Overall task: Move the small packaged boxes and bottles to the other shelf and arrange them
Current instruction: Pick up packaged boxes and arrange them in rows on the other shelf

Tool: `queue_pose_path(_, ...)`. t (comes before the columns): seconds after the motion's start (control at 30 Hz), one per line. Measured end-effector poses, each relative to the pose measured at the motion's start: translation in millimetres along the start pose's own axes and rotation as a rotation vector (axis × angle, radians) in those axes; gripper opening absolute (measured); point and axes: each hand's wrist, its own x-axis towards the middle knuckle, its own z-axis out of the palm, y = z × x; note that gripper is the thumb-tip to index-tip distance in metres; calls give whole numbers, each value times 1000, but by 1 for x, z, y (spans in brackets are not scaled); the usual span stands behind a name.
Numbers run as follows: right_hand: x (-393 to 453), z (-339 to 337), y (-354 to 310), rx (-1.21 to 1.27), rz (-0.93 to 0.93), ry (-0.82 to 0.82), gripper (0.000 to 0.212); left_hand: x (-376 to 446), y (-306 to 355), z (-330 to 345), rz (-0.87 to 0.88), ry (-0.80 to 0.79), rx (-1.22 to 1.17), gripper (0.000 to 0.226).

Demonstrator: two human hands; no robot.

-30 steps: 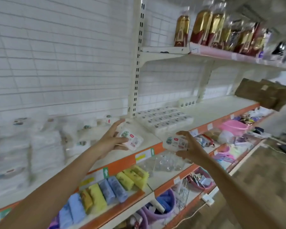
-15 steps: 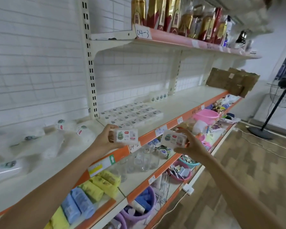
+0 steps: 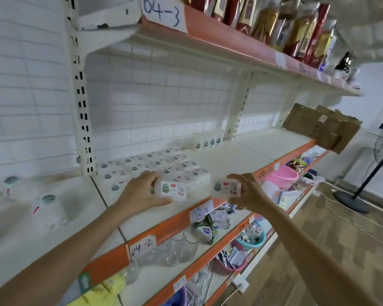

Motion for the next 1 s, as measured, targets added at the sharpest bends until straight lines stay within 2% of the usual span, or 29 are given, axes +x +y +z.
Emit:
queue_pose_path(0.1, 26, -6, 13, -35, -19, -35, 72, 20, 8, 20, -17, 45, 13, 93)
queue_pose_path(0.23, 56, -12, 28, -19, -79, -110, 71, 34, 20, 38, -40, 32, 199, 98)
queue_pose_path(0.33, 75, -14, 37, 11, -131, -184, 70, 35, 28, 45, -64, 28, 282, 118)
queue_pose_path(0.4, 89, -13, 43, -1, -183, -267, 69, 34, 33, 48, -87, 55, 329, 123)
queue_pose_path(0.57, 118, -8, 60, 29, -318, -463, 64, 25, 53, 64, -191, 169, 430, 112)
queue_pose_path(0.7, 129, -6, 71, 102, -401, -547, 56, 18, 71, 85, -308, 198, 465, 117)
queue_pose_path(0.77, 134, -2, 74, 110, -449, -557, 54, 16, 82, 94, -371, 229, 376, 103)
queue_pose_path(0.83, 138, 3, 76, 124, -483, -557, 54, 17, 90, 102, -482, 236, 279, 70)
queue_pose_path(0.87, 139, 6, 77, 129, -497, -553, 54, 18, 93, 105, -540, 231, 235, 61)
queue_pose_path(1.0, 140, 19, 83, 229, -493, -514, 53, 22, 101, 113, -702, 257, 87, 71)
